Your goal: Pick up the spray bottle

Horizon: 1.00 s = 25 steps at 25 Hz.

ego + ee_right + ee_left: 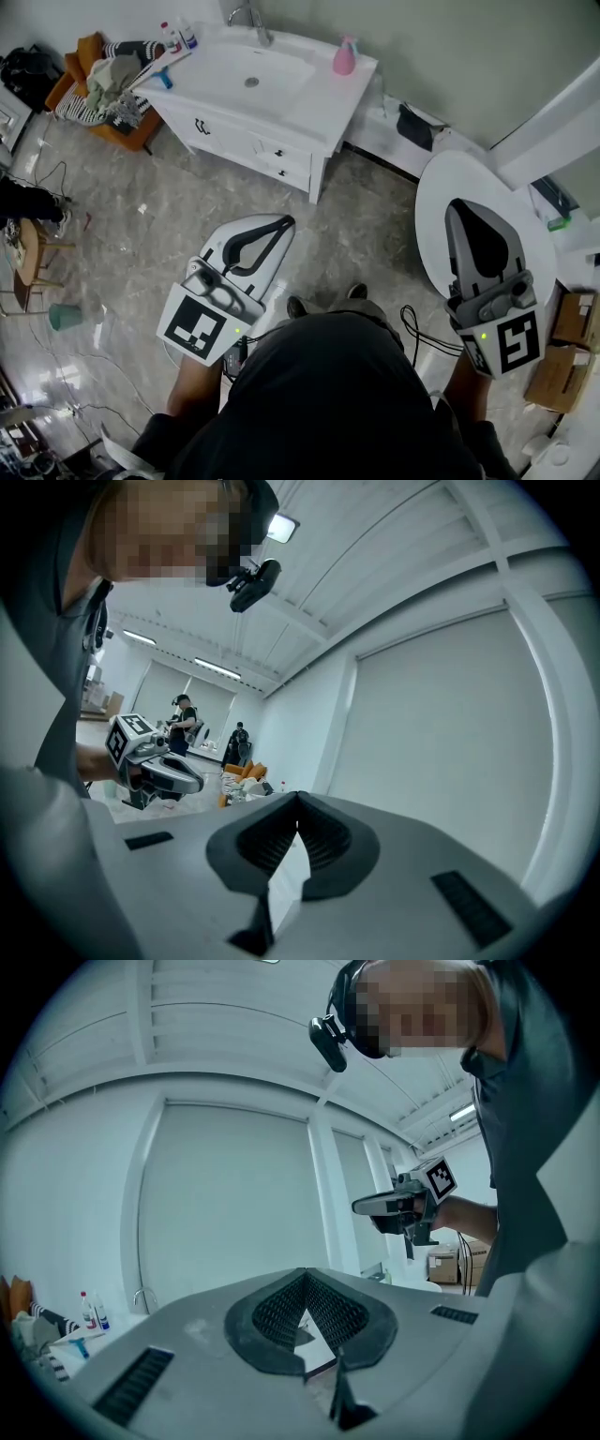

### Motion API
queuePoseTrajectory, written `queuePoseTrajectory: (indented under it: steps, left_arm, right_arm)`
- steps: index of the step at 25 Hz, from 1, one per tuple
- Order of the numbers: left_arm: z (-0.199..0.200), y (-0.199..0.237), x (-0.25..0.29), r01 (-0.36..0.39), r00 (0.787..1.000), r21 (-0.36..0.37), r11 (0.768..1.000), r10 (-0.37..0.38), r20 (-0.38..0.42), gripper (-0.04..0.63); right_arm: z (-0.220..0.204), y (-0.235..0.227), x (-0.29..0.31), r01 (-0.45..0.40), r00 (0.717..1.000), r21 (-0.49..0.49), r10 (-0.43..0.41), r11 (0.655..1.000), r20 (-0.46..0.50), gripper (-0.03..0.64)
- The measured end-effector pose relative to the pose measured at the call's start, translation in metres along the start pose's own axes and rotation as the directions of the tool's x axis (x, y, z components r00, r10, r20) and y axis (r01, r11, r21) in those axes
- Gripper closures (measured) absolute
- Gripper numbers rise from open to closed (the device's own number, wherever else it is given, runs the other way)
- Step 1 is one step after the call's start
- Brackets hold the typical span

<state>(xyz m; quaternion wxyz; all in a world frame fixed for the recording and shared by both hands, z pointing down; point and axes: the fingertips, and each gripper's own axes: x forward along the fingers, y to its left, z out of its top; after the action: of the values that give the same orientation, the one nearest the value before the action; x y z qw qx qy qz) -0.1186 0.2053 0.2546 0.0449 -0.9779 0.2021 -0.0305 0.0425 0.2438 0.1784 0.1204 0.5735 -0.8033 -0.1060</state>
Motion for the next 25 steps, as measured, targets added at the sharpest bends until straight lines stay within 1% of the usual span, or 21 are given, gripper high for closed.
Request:
queuePoseTrajectory:
  steps: [4,10,21,25]
  left_arm:
    - [-0.002,-0.001,0.013,-0.016,1.0,0.002,1.0,0.016,-0.016,0.591]
    - [0.003,-0.004,0.038,-0.068,0.997,0.001,0.998,0.068,-0.034,0.591]
    - [0.003,-0.031,0.128,-0.084,0.992,0.017,0.996,0.085,-0.095,0.591]
    - [0.001,-0.039,0.15,-0.106,0.989,0.023,0.994,0.108,-0.102,0.591]
  right_arm:
    - [-0.01,-0.015,0.007,-0.02,1.0,0.018,0.021,1.0,-0.001,0.609]
    - [-0.022,-0.044,0.01,-0.071,0.997,0.039,0.07,0.997,0.01,0.609]
    - [-0.059,-0.13,0.009,-0.123,0.992,0.072,0.121,0.99,0.028,0.609]
    - [-0.073,-0.152,0.007,-0.144,0.989,0.08,0.141,0.986,0.036,0.609]
